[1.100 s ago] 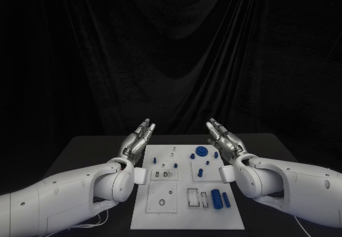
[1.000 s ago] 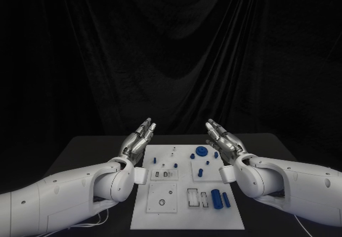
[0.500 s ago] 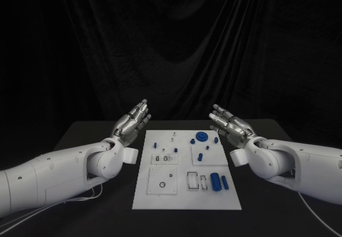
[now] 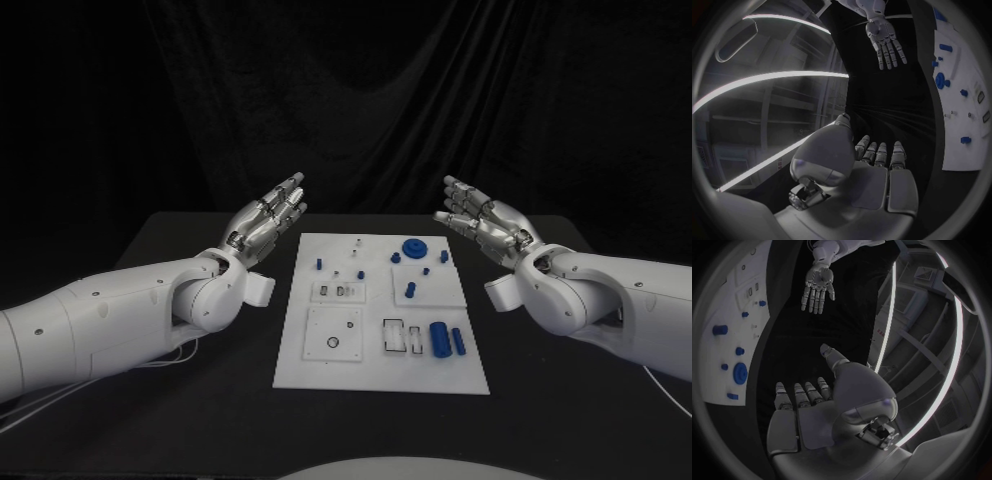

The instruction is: Assemble the parts on the task board

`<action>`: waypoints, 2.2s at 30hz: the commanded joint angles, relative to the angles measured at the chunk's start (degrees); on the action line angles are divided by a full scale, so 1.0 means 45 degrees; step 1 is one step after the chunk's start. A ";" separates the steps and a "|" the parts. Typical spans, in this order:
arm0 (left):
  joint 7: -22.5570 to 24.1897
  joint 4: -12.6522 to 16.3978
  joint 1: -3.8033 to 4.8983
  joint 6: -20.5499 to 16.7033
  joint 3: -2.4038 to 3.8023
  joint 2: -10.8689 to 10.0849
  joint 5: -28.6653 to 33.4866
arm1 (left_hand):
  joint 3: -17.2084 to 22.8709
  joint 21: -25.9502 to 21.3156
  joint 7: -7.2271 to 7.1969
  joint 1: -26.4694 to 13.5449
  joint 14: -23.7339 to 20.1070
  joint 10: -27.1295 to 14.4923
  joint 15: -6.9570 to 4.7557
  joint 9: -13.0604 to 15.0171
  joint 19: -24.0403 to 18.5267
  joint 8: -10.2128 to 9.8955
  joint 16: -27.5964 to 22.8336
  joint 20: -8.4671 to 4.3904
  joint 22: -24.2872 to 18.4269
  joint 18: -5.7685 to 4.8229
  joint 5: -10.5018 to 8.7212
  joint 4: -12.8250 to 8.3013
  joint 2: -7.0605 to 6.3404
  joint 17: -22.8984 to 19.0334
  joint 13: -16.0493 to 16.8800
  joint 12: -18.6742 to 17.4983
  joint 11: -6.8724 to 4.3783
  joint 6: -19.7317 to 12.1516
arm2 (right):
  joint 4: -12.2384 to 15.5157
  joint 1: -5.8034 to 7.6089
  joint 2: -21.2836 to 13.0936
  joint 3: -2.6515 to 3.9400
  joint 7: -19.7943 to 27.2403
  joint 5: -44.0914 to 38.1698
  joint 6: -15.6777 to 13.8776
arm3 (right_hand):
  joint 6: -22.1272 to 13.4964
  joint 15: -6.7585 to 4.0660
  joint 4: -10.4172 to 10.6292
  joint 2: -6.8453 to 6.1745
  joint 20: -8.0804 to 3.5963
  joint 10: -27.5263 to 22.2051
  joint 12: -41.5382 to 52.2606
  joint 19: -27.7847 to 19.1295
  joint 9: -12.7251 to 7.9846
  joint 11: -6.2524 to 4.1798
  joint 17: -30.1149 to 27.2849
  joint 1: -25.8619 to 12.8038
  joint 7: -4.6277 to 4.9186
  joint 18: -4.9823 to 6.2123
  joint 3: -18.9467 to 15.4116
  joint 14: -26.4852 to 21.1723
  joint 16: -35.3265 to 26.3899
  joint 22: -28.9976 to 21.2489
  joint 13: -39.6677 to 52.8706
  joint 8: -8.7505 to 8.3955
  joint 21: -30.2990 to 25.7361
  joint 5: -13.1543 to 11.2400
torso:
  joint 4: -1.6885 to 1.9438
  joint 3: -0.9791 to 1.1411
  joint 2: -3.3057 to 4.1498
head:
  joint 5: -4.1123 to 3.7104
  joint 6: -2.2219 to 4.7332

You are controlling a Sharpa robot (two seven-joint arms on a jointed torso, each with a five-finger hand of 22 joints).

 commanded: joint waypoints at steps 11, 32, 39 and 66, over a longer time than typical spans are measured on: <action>0.2230 0.0309 0.0015 -0.1168 0.0011 -0.0917 -0.2543 | -0.0095 -0.0078 0.0151 0.0587 0.0017 0.0114 0.0103 0.0047 -0.0032 0.0083 -0.0047 0.0166 -0.0018 0.0307 0.0027 0.0001 -0.0199 -0.0020 0.0012 -0.0058 0.0202 0.0455 | -0.0103 0.0782 -0.0527 0.0010 -0.1055 -0.5389 -0.0347 | 0.0149 0.0142 0.2555 -0.6162 0.0244 0.0023 -0.0061 -0.0005 0.0040 0.0282 -0.0021 0.1852 0.1032 0.0177 0.8449 -0.0003 -0.0052 -0.0017 -0.0019 0.0253 -0.0083 0.0258 | 0.0281 -0.0143 0.0364 | -0.0305 -0.0834; 0.2406 0.1060 0.0028 -0.1727 0.0011 -0.1670 -0.4275 | -0.0094 -0.0078 0.0296 0.1037 0.0017 0.0252 0.0224 0.0079 -0.0032 0.0113 -0.0047 0.0288 -0.0018 0.0310 0.0027 -0.0006 -0.0333 -0.0020 0.0046 -0.0025 0.0390 0.0855 | -0.0729 0.2007 -0.0049 0.0010 -0.3472 -1.3540 0.1368 | 0.0561 0.0005 0.5886 -0.6309 0.0325 0.0194 0.0072 -0.0005 0.0157 0.0708 -0.0021 0.4738 0.1910 0.0165 0.8204 -0.0003 -0.0052 -0.0017 0.0098 0.0878 -0.0083 0.0217 | 0.0595 -0.0682 0.1676 | -0.0698 -0.0432; 0.2421 0.1202 0.0031 -0.1750 0.0011 -0.1796 -0.4318 | -0.0079 -0.0074 0.0334 0.1126 0.0017 0.0266 0.0240 0.0084 -0.0028 0.0117 -0.0047 0.0303 -0.0014 0.0311 0.0028 -0.0007 -0.0337 -0.0020 0.0048 -0.0023 0.0410 0.0916 | -0.1117 0.2192 0.0344 0.0012 -0.4236 -1.5357 0.2407 | 0.0766 0.0082 0.6233 -0.6020 0.0375 0.1013 0.0429 -0.0005 0.0127 0.0923 -0.0021 0.4696 0.2080 0.0184 0.6467 -0.0003 -0.0052 -0.0017 0.0440 0.0663 -0.0083 0.0237 | 0.0739 -0.0887 0.2011 | -0.0857 -0.0254; 0.2310 0.1461 0.0045 -0.1744 0.0011 -0.2112 -0.4328 | -0.0010 -0.0045 0.0423 0.1531 0.0017 0.0350 0.0481 0.0089 0.0003 0.0111 -0.0047 0.0467 0.0012 0.0252 0.0026 0.0004 -0.0277 -0.0020 0.0065 -0.0006 0.0680 0.1061 | -0.1553 0.3131 0.1085 0.0018 -0.6159 -1.8365 0.1180 | 0.8261 -0.0417 0.3532 -0.2919 -0.0206 0.8511 0.2356 0.1243 0.2020 0.0558 0.2849 0.2810 0.1475 0.0205 0.1277 0.6292 0.0997 0.0301 0.3464 0.0104 0.0363 -0.0014 | 0.0965 -0.1253 0.2689 | -0.1280 0.0272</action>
